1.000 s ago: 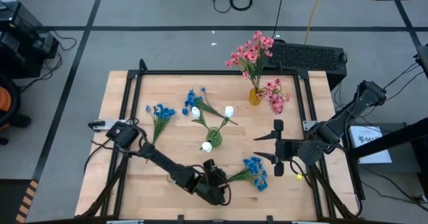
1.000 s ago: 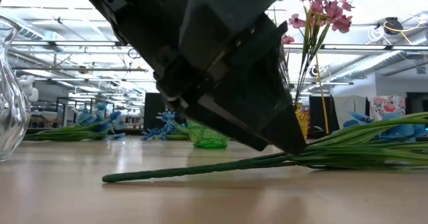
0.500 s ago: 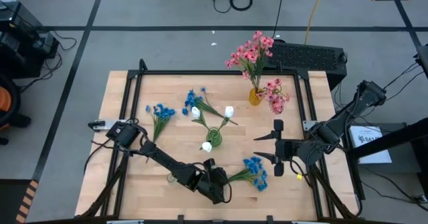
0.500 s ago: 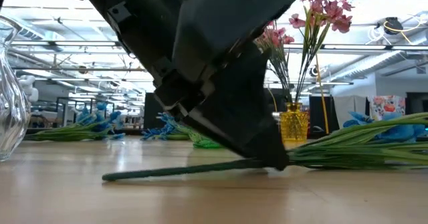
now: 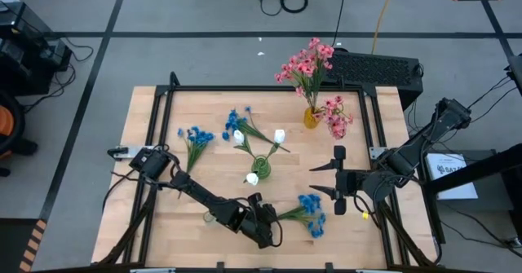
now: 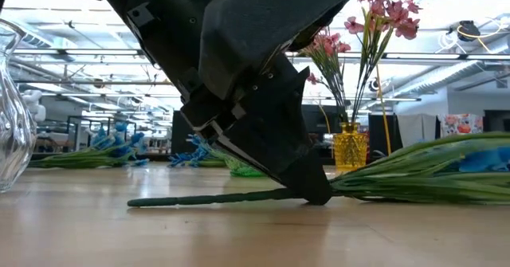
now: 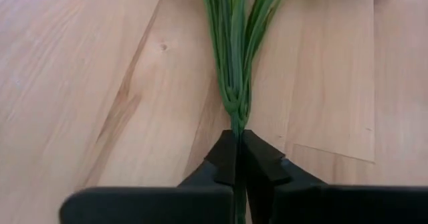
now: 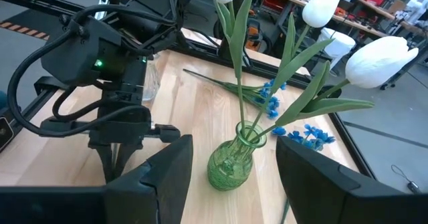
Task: Sort flowers into vase by color
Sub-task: Put the bottom blue flowers into the transparent vase
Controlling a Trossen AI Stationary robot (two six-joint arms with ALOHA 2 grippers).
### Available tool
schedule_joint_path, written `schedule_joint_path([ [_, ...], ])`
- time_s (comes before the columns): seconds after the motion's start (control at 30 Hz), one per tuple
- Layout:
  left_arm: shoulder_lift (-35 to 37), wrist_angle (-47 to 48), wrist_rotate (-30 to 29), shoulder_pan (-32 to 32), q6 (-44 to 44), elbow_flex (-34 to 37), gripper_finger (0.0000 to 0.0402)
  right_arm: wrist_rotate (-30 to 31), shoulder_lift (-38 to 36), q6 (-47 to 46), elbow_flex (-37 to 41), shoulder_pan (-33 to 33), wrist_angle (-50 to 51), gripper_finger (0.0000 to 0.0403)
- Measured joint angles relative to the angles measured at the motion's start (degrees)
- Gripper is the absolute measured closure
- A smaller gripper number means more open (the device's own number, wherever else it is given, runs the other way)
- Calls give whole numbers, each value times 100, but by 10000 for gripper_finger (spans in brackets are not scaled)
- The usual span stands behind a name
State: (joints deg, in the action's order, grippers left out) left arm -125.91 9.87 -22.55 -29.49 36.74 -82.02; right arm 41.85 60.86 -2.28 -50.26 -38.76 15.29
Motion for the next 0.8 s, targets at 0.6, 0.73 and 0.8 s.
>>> schedule_joint_path([
  [0.6, 1595, 6, 95, -265, -756, -13, 388, 20, -678, -207, 0, 2, -400, 195],
  [0.73, 2082, 25, -62, -419, -1021, -17, 388, 368, -895, -429, 0, 2, -402, 195],
  [0.8, 2327, 37, -224, -530, -1178, -17, 388, 483, -961, -455, 0, -2, -402, 195],
])
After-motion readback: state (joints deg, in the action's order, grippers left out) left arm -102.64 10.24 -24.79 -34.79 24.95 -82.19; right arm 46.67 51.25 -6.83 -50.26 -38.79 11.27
